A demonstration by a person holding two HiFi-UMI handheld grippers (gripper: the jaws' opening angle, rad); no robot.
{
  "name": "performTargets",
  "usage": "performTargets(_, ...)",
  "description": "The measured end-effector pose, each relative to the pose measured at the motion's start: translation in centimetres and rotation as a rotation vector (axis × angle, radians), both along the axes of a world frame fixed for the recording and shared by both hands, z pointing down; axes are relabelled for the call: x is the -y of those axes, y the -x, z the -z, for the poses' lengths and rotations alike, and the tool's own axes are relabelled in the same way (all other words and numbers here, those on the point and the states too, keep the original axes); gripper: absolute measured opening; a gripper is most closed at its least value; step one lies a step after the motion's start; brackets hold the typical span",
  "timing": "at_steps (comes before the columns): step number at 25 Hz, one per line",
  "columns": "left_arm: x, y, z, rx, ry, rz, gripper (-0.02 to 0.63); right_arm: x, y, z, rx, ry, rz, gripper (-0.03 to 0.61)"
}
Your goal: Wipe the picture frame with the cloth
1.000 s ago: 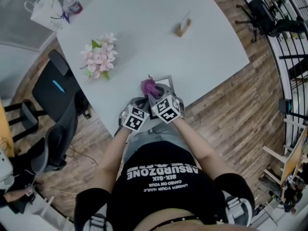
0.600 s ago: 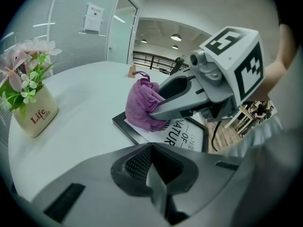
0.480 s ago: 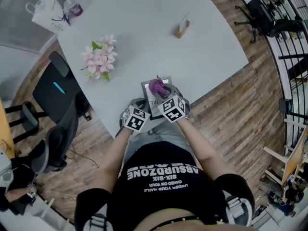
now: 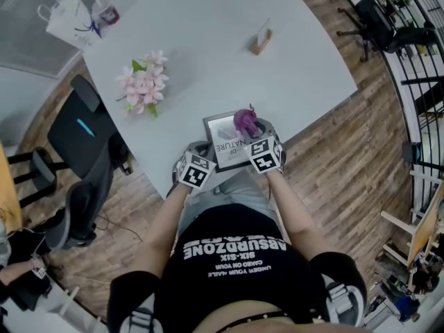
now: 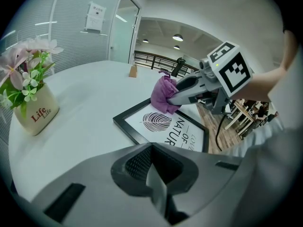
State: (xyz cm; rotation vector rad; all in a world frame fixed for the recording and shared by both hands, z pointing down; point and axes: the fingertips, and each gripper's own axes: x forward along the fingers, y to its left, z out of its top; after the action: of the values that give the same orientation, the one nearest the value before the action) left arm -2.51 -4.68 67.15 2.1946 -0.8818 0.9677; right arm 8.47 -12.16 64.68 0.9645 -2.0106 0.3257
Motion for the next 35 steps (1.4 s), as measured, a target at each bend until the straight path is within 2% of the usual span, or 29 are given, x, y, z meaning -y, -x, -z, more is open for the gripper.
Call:
performTargets(8, 0.0, -0.1, 0.0, -0.002, 0.001, 0.002, 0.015, -0.3, 0.2, 0.2, 0.007, -0.014, -0.008, 0.135)
performTargets(23, -0.1, -0.1, 0.0, 0.006, 0.004, 0.003, 0.015, -4.0, -0.6, -0.1, 0.022, 0.011, -0.028, 0.135)
performTargets(35, -0.1, -0.3, 0.0, 0.006, 0.015, -0.009, 0.015, -4.0, 0.4, -0.3, 0.03, 0.041, 0.009, 0.135)
